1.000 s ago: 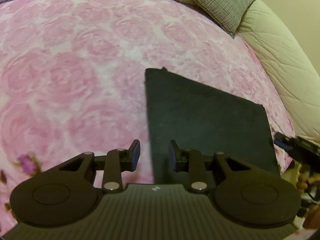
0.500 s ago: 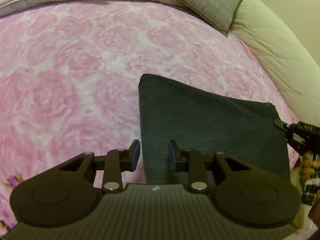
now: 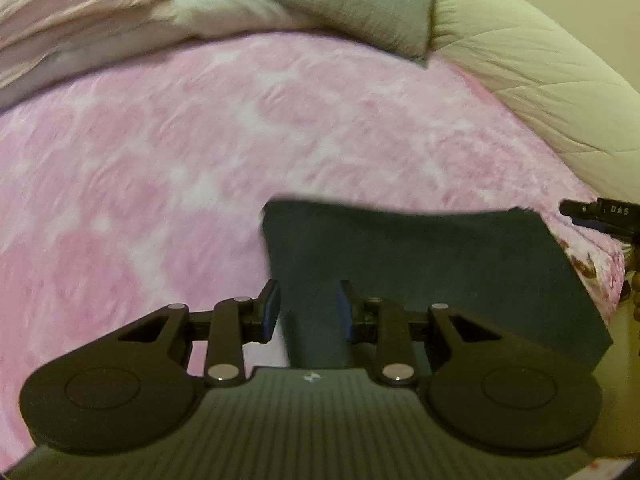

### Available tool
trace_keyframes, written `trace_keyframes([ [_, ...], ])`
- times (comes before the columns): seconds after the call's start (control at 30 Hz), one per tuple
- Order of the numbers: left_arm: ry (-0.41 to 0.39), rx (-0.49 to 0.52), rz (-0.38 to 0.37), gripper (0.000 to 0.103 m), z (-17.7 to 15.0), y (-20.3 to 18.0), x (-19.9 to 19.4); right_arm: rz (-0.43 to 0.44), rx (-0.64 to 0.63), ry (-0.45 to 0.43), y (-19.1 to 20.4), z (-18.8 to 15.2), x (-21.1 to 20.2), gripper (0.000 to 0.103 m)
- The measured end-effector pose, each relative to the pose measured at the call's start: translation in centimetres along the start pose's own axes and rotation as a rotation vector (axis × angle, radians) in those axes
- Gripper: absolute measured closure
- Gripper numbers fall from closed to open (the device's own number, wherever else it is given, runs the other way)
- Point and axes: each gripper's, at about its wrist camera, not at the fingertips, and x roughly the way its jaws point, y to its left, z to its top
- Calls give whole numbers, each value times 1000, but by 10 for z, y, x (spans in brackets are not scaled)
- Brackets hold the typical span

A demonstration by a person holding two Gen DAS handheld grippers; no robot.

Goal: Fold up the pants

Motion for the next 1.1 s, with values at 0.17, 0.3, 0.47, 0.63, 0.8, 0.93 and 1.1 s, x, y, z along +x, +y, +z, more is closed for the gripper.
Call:
trace_keyframes([
  [0.17,7,59,3,78,23,-7,58,-60,-195,122,5,-15,55,69],
  [0.3,30,96,37,79,24,-4,78,-122,-119,86,-10,-18,39,55],
  [0.47,29,42,91,82,5,-2,37,-140,-189,88,-8,-37,-30,56],
  [0.63,72,85,-9,82,-46,-38,-23,90,-358,174,25,-78,-79,73],
  [0.8,182,246,-29,80,-103,-70,-31,63,-553,293,7,-117,-70,77],
  [0.93,197,156,-16,79,-110,-59,-35,46,-567,346,3,-106,-75,77],
  [1.1,165,90,-10,83,-96,-64,-54,48,-442,251,19,-94,-91,76],
])
